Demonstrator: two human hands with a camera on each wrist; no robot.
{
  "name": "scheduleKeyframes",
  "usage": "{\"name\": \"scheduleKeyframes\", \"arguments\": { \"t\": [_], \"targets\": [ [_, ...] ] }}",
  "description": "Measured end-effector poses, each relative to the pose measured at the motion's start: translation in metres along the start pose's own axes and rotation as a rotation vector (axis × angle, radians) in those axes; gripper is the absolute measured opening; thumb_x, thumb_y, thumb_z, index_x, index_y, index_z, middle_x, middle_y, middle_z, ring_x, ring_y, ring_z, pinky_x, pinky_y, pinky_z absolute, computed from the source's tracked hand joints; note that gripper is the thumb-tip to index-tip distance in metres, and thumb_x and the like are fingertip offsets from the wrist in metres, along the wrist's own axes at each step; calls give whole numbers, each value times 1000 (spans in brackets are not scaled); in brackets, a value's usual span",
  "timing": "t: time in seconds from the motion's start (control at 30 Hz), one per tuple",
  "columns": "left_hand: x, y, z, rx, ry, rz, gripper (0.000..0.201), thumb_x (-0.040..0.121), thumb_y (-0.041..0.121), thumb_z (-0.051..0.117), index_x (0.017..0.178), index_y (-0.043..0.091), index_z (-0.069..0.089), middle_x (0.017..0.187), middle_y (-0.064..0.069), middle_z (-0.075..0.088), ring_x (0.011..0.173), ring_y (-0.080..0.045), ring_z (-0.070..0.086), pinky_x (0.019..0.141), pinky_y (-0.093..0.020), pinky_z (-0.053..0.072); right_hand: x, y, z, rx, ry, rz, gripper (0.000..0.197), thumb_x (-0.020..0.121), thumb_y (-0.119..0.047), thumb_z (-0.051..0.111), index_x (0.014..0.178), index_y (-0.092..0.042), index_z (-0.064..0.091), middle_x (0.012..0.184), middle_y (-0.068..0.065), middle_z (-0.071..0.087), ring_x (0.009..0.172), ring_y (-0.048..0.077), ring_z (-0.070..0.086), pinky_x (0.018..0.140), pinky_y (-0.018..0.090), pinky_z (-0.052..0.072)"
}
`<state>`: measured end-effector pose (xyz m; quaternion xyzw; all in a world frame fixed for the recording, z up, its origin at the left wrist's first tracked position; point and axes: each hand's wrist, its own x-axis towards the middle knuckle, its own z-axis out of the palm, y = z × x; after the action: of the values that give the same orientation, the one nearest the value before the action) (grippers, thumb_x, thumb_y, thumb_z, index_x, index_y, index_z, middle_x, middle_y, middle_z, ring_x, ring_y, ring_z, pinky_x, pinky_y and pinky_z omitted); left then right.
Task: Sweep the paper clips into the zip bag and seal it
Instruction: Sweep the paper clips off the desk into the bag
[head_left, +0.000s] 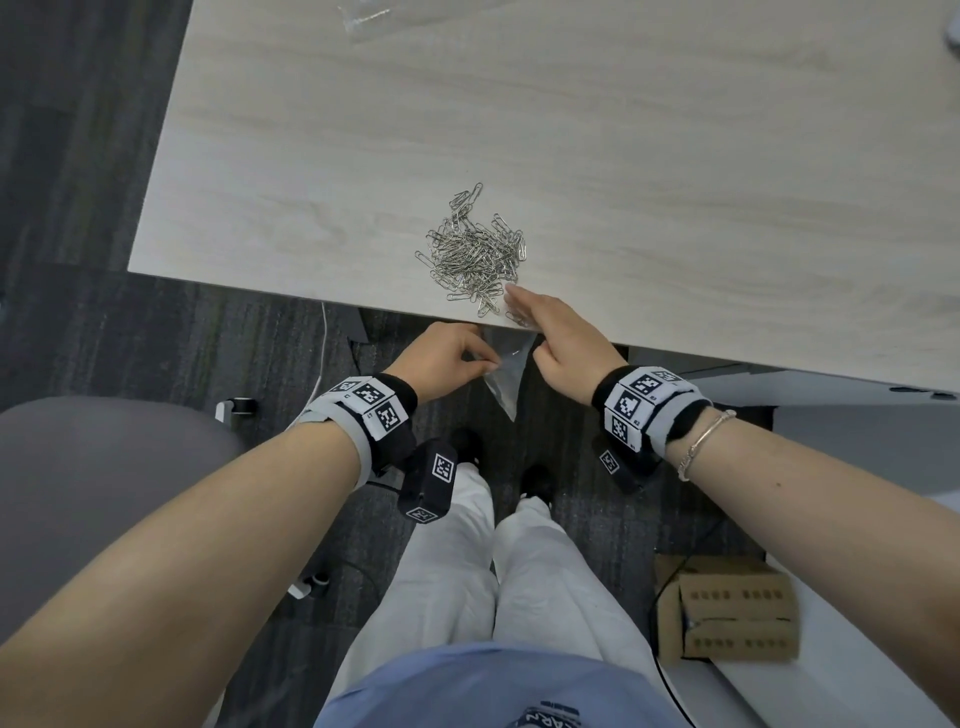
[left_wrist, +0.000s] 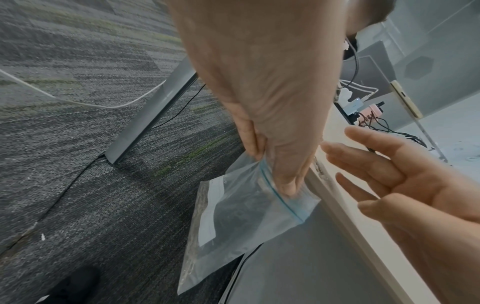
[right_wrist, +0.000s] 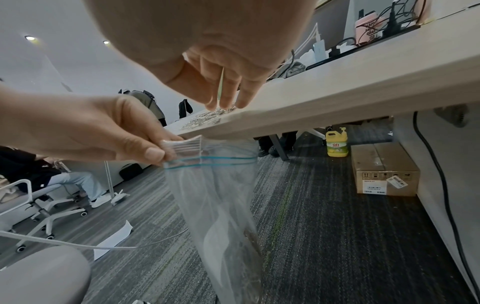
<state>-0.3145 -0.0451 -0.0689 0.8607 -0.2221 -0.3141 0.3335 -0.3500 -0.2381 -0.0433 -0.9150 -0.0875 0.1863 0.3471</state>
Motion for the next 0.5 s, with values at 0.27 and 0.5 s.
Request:
{"name": "scheduleKeyframes", "arguments": {
  "t": [0.27, 0.5],
  "targets": [
    [-3, 0, -5, 21, 24, 26, 15, 84, 20, 68, 95, 14, 76, 86, -2, 69, 87, -19, 62, 80, -28, 48, 19, -10, 10, -81, -80, -38, 76, 79, 5, 37, 148, -19, 17, 151, 8, 30, 139, 21, 29, 113, 40, 30],
    [-2, -4, -1, 2, 13, 47, 12, 83, 19, 69, 92, 15, 75, 93, -4, 68, 87, -15, 62, 82, -29, 48, -7, -4, 15, -42, -123, -28, 69, 83, 4, 36, 147, -16, 22, 151, 8, 31, 139, 20, 29, 115, 34, 26]
  ]
}}
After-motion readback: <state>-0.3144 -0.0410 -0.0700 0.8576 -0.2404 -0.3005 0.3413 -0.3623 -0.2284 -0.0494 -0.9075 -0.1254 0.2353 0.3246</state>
